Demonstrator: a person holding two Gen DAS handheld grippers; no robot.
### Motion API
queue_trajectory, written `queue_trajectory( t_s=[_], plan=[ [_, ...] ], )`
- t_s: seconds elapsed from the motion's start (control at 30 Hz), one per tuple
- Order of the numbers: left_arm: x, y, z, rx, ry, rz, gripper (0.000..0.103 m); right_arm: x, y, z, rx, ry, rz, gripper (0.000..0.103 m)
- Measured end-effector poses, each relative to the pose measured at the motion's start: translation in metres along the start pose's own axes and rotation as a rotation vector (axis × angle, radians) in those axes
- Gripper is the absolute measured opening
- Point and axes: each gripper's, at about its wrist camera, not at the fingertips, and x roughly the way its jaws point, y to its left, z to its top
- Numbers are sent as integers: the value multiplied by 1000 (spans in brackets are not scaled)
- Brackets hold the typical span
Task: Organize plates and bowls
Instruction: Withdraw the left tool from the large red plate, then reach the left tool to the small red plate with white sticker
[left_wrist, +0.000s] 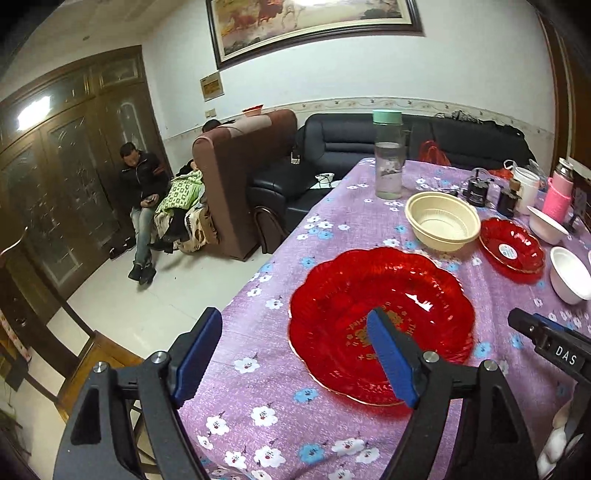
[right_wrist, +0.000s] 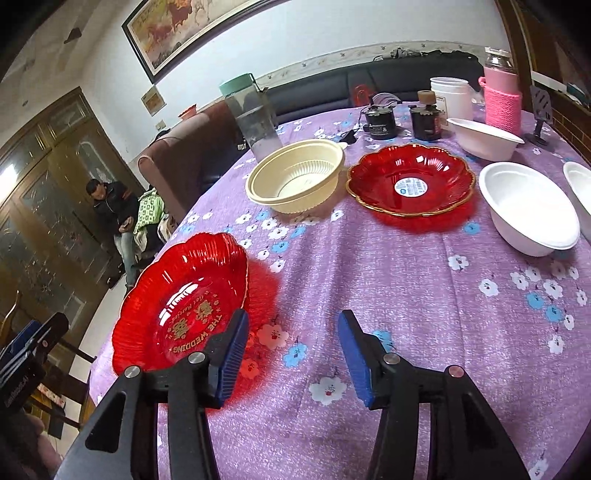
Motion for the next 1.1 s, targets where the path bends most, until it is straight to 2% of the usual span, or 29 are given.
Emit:
queue_trajectory(
  t_s=[0.53,0.83,0.93,1.0,1.1],
  plan=[
    [-4,-28,5,49,0,-25,81,-4,-16,4,24,-11,-1,55],
    [12,-40,10,66,53,-74,81,4,-24,8,37,-1,2,56],
    [18,-43,14,78,76,-109,81,7,-28,10,42,5,1,56],
    [26,-44,27,91,121,-196,81,9,-31,14,44,10,2,56],
    [37,-40,53,65,160,-263,81,10,-37,28,50,3,4,56]
  ],
)
